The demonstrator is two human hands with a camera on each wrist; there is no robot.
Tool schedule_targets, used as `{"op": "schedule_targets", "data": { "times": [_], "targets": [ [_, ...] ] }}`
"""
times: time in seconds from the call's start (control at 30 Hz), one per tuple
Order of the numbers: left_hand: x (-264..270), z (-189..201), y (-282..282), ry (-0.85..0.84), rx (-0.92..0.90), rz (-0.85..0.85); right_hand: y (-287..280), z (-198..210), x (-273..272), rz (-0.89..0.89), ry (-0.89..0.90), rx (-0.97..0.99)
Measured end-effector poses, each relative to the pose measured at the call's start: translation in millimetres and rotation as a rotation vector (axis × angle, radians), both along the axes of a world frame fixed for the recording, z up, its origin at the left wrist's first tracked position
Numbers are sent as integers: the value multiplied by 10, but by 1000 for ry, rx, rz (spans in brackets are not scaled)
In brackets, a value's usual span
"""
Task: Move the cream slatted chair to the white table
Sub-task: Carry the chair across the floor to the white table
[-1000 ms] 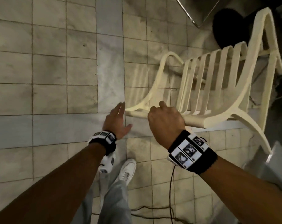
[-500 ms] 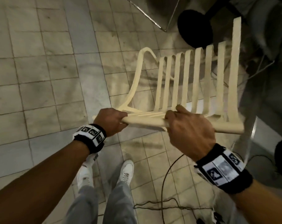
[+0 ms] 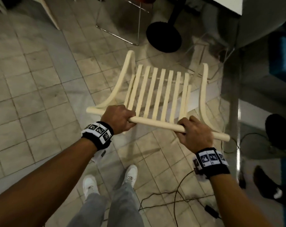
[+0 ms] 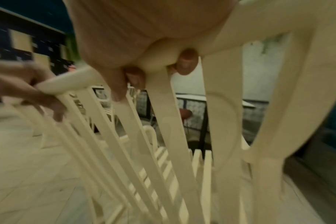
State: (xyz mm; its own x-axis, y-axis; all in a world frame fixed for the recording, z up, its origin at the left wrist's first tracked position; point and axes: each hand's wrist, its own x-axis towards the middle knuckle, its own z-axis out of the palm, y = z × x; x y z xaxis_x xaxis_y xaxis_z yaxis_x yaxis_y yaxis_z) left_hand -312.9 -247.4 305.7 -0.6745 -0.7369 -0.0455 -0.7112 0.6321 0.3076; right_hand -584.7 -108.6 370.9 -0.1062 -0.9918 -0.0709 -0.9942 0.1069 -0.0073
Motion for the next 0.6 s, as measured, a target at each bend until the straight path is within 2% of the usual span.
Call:
{"op": "schedule_targets", "data": {
  "times": [0.2,0.3,0.43,0.6],
  "targets": [
    [-399,145,235,-215,-30,-97,523,-468,-206,-162,-233,-4],
    [-416,112,300,-253,10,-61,608,-571,-198,-191,-279,10],
    [-379,151,408,-196,60,39,611,-560,-258,-200,-329,-27],
    [-198,163,566,-30,71,91,653,-624,-234,-260,-186,19]
  ]
}}
